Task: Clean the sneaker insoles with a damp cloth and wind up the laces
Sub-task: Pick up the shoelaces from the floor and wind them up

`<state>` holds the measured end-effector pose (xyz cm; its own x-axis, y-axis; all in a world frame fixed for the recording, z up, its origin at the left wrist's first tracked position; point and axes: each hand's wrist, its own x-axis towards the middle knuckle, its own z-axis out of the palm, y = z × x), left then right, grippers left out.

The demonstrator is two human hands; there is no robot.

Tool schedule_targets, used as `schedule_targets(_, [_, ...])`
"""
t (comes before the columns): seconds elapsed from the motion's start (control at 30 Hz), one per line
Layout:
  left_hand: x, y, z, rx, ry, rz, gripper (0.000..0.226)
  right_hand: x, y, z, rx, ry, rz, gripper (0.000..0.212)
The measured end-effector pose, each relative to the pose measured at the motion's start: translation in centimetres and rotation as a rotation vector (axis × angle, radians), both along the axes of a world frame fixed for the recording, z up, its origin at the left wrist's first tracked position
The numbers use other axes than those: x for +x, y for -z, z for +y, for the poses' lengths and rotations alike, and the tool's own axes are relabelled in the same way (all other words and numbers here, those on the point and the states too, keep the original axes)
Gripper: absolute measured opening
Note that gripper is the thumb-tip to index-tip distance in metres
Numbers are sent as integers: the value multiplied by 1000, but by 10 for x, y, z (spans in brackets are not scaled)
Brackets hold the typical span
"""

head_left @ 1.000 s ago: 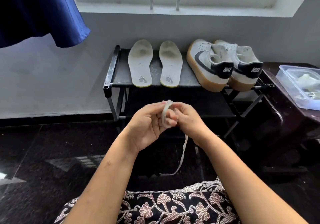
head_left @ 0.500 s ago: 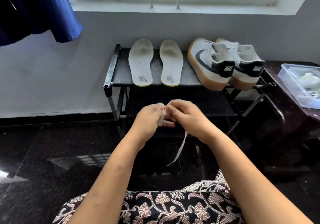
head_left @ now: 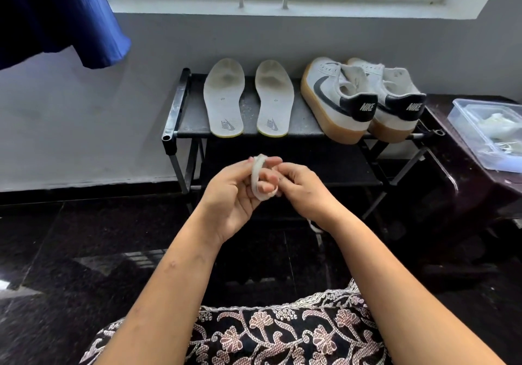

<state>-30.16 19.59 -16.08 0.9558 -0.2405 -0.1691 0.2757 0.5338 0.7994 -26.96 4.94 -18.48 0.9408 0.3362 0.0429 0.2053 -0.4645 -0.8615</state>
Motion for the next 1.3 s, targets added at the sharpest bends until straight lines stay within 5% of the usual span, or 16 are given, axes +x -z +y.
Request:
schedule_targets(0.17, [7, 8, 10, -2, -211, -37, 34, -7, 0, 9, -64, -134, 61, 29])
schedule_targets(0.3, [12, 18, 7, 354, -263, -109, 31, -9, -8, 8, 37, -179, 93, 29])
schedule_targets(0.4, [10, 21, 2, 533, -89, -134, 25, -6, -15, 2, 144, -136, 72, 29])
schedule_targets(0.5, [2, 14, -4, 468, 153, -89, 34, 0, -14, -7, 212, -44, 33, 30])
schedule_targets(0.63, [0, 8, -2, 399, 216, -94, 41, 8, -4, -14, 190, 45, -18, 27])
schedule_targets(0.83, [-1, 1, -4, -8, 54, -11, 42, 5, 6, -3, 118, 27, 41, 31])
schedule_targets(1.0, [5, 6, 7, -60, -164, -34, 37, -5, 8, 11, -80, -137, 58, 30])
schedule_targets(1.17, [13, 17, 8, 254, -270, -86, 31, -9, -2, 11, -111, -217, 53, 27])
schedule_targets(1.3, [13, 28, 6, 638, -72, -113, 39, -7, -12, 3, -4, -173, -68, 24])
